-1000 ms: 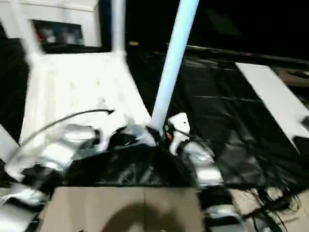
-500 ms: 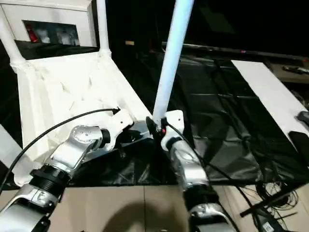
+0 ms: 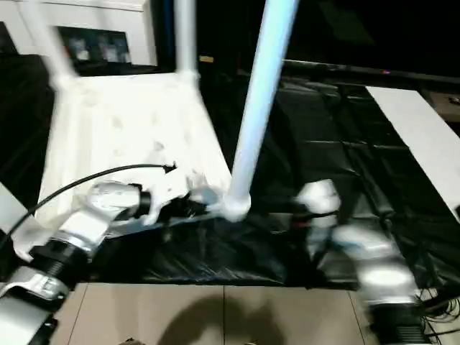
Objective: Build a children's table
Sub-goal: Rotate leg to tighten
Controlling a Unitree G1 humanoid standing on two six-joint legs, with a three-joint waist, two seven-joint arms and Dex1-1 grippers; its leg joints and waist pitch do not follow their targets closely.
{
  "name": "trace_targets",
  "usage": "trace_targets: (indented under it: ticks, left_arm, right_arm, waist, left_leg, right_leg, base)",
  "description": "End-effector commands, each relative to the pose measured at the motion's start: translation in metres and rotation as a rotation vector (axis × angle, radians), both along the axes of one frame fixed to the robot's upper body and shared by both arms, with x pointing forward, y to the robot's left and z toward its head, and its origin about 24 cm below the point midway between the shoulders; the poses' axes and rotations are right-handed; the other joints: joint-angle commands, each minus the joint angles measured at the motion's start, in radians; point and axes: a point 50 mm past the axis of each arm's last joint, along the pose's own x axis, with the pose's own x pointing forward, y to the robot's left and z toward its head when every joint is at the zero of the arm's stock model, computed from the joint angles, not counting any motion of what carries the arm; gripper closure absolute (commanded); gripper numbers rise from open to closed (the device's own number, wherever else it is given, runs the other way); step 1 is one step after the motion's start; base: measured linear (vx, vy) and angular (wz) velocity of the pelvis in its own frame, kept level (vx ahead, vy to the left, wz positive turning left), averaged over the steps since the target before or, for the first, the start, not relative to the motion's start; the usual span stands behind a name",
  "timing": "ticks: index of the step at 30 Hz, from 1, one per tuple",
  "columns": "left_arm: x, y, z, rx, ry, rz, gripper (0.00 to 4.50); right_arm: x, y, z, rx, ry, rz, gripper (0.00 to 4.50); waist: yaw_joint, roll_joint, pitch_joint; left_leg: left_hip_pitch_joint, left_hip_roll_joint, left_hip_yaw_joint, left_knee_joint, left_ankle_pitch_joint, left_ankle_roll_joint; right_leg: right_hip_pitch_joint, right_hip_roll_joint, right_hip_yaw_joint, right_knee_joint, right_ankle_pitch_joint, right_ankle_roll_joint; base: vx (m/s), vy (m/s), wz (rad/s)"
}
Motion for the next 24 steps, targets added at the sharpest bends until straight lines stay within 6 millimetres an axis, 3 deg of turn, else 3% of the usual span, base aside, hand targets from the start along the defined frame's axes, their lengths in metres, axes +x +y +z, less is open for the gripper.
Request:
trace_targets:
  ticks: [1,9,10,12,13,16,18,19,21,23,24]
  left_arm:
    - [-0.009,-0.009,-0.006,0.000,0.027,-0.124,4.50]
    - [-0.011,0.002,-0.007,-0.028,-0.011,-0.155,4.50]
    - [-0.011,0.002,-0.006,-0.042,-0.018,-0.156,4.23]
    - [-0.011,0.004,-0.002,-0.079,-0.033,-0.138,4.23]
    - [-0.009,0.013,0.004,-0.120,-0.041,-0.052,3.96]
    - [-0.007,0.017,0.008,-0.176,-0.061,0.032,3.85]
    - [-0.007,0.021,0.011,-0.230,-0.068,0.095,3.55]
    - [-0.008,0.029,0.015,-0.319,-0.078,0.221,3.54]
    - [-0.008,0.034,0.015,-0.344,-0.093,0.312,3.50]
    - [-0.006,0.044,0.011,-0.363,-0.154,0.520,3.14]
    - [-0.007,0.046,0.011,-0.408,-0.183,0.641,3.14]
  right_arm:
    - [0.003,-0.017,0.003,0.004,-0.021,-0.129,1.12]
    - [0.001,-0.020,-0.007,-0.001,0.000,-0.281,1.12]
    - [0.002,-0.020,-0.008,-0.006,-0.001,-0.301,1.04]
    - [0.006,-0.020,-0.011,-0.031,-0.002,-0.391,1.04]
    - [0.012,-0.019,-0.011,0.001,-0.015,-0.509,0.81]
    - [0.012,-0.016,-0.011,-0.001,-0.022,-0.551,0.70]
    - [0.011,-0.012,-0.010,0.006,-0.038,-0.558,0.40]
    - [0.008,-0.005,-0.006,0.028,-0.055,-0.578,0.38]
    - [0.007,-0.001,-0.005,0.040,-0.060,-0.586,0.35]
    - [0.003,0.005,-0.005,0.040,-0.068,-0.616,0.04]
    - [0.000,0.009,-0.006,0.030,-0.070,-0.629,0.04]
  waist:
    - [-0.001,0.001,-0.052]
    - [0.001,-0.007,-0.051]
    - [0.000,-0.008,-0.053]
    - [0.000,-0.009,-0.050]
    - [-0.001,-0.008,-0.050]
    - [-0.003,0.001,-0.054]
    - [-0.004,0.000,-0.053]
    - [-0.003,-0.004,-0.052]
    - [-0.006,-0.002,-0.052]
    - [-0.008,0.008,-0.050]
    - [-0.010,0.005,-0.048]
  left_leg:
    - [0.006,0.002,0.017,-0.053,-0.204,0.066]
    - [0.002,0.001,0.015,-0.054,-0.196,0.055]
    - [0.005,0.002,0.017,-0.052,-0.201,0.053]
    - [-0.001,0.000,0.015,-0.054,-0.186,0.045]
    - [0.001,0.000,0.016,-0.054,-0.192,0.039]
    - [0.003,0.003,0.016,-0.053,-0.191,0.023]
    - [0.002,0.001,0.017,-0.052,-0.189,0.027]
    - [0.000,0.004,0.016,-0.053,-0.184,0.029]
    - [0.000,0.003,0.016,-0.053,-0.180,0.040]
    - [0.002,0.004,0.016,-0.054,-0.197,0.035]
    - [0.001,0.003,0.017,-0.054,-0.204,0.035]
  right_leg:
    - [0.047,-0.038,0.027,-0.062,-0.119,-0.240]
    - [0.048,-0.041,0.026,-0.062,-0.158,-0.208]
    - [0.047,-0.041,0.026,-0.062,-0.159,-0.207]
    - [0.047,-0.042,0.026,-0.060,-0.170,-0.197]
    - [0.046,-0.041,0.026,-0.061,-0.185,-0.191]
    - [0.044,-0.039,0.027,-0.053,-0.139,-0.207]
    - [0.046,-0.036,0.027,-0.052,-0.111,-0.211]
    - [0.049,-0.037,0.027,-0.047,-0.096,-0.213]
    - [0.049,-0.036,0.026,-0.048,-0.081,-0.211]
    - [0.046,-0.032,0.026,-0.053,-0.107,-0.196]
    - [0.046,-0.031,0.026,-0.057,-0.118,-0.190]
  base:
    - [0.000,0.000,0.00]
    - [0.000,0.000,0.00]
    - [0.000,0.000,0.00]
    - [0.000,0.000,0.00]
    - [0.000,0.000,0.00]
    - [0.000,0.000,0.00]
    - [0.000,0.000,0.00]
    - [0.000,0.000,0.00]
    - [0.000,0.000,0.00]
    - [0.000,0.000,0.00]
    - [0.000,0.000,0.00]
